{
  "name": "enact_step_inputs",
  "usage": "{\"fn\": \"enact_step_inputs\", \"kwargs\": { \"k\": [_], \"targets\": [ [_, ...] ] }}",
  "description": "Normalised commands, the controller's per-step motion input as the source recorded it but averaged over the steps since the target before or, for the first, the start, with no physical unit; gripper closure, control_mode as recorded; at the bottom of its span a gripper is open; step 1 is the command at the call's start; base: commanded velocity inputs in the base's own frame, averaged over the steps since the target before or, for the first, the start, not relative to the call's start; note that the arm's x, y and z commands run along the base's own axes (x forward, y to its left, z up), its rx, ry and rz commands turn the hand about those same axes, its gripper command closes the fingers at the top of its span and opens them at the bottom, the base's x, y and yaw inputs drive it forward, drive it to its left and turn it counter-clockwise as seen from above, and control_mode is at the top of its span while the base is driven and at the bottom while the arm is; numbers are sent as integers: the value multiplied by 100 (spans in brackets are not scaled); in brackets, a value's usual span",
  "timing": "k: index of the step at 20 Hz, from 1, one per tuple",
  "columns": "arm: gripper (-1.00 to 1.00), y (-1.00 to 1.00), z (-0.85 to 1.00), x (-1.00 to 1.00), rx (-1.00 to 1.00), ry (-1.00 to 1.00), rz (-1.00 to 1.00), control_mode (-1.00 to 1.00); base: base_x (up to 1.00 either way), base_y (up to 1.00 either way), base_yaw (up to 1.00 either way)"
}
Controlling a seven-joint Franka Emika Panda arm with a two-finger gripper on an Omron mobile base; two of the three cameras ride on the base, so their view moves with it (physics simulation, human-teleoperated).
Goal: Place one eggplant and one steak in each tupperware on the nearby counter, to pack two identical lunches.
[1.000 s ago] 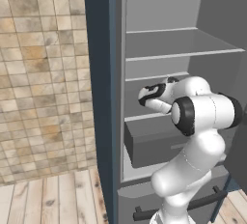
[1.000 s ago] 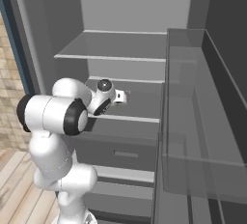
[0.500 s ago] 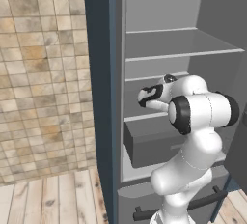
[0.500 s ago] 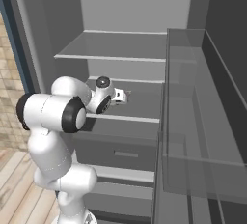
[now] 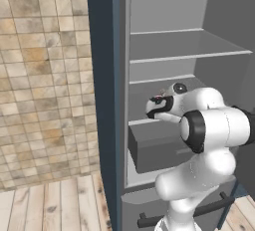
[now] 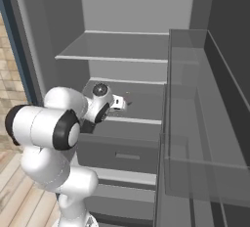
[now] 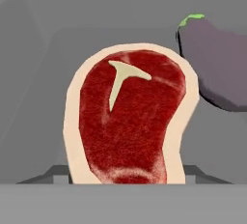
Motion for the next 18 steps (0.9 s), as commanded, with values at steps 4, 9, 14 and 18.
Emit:
{"fn": "enact_step_inputs", "kwargs": {
  "k": [4, 9, 14, 18],
  "targets": [
    [100, 0, 13, -57, 0, 0, 0, -100, 0, 0, 0],
    [100, 0, 33, -83, 0, 0, 0, -100, 0, 0, 0],
    [100, 0, 75, -100, -1, 2, 0, -100, 0, 0, 0],
    [100, 0, 99, -98, -4, 8, 0, -100, 0, 0, 0]
  ]
}}
